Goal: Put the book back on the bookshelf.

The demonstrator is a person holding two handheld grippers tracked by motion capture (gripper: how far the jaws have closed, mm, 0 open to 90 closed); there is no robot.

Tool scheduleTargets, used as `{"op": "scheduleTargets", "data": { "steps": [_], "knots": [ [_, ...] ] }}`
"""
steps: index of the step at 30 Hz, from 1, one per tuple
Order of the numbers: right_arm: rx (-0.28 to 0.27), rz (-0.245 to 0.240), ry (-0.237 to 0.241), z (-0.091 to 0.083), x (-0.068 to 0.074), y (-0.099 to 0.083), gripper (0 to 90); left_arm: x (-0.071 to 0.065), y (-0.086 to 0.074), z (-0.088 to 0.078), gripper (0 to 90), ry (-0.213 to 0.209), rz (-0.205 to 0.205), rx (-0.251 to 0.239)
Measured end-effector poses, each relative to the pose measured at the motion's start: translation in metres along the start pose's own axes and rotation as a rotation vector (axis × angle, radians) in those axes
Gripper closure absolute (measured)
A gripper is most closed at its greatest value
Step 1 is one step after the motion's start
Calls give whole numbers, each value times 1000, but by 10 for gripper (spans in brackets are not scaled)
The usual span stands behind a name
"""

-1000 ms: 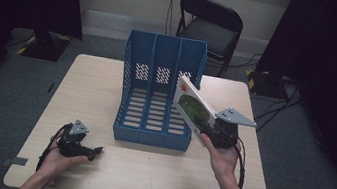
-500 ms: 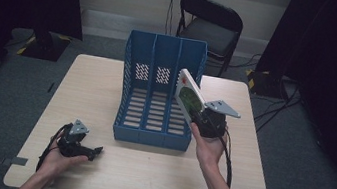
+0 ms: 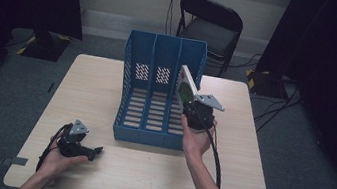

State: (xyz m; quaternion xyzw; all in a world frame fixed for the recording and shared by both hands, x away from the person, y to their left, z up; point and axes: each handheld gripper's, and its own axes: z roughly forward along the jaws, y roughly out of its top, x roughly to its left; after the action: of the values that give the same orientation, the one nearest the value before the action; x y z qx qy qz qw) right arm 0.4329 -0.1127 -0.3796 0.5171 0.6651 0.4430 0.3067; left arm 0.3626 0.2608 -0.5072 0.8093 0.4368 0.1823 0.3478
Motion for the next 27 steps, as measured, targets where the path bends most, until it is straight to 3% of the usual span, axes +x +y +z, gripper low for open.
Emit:
{"op": "scheduleTargets", "data": {
  "steps": [8, 16, 27],
  "knots": [
    [25, -23, -26, 15, 5, -10, 764, 0, 0, 0, 33, 2, -3, 0],
    [43, 12, -35, 29, 8, -19, 764, -1, 0, 0, 34, 4, -3, 1],
    [84, 13, -72, 39, 6, -30, 764, -1, -1, -1, 36, 6, -4, 0]
  ]
}}
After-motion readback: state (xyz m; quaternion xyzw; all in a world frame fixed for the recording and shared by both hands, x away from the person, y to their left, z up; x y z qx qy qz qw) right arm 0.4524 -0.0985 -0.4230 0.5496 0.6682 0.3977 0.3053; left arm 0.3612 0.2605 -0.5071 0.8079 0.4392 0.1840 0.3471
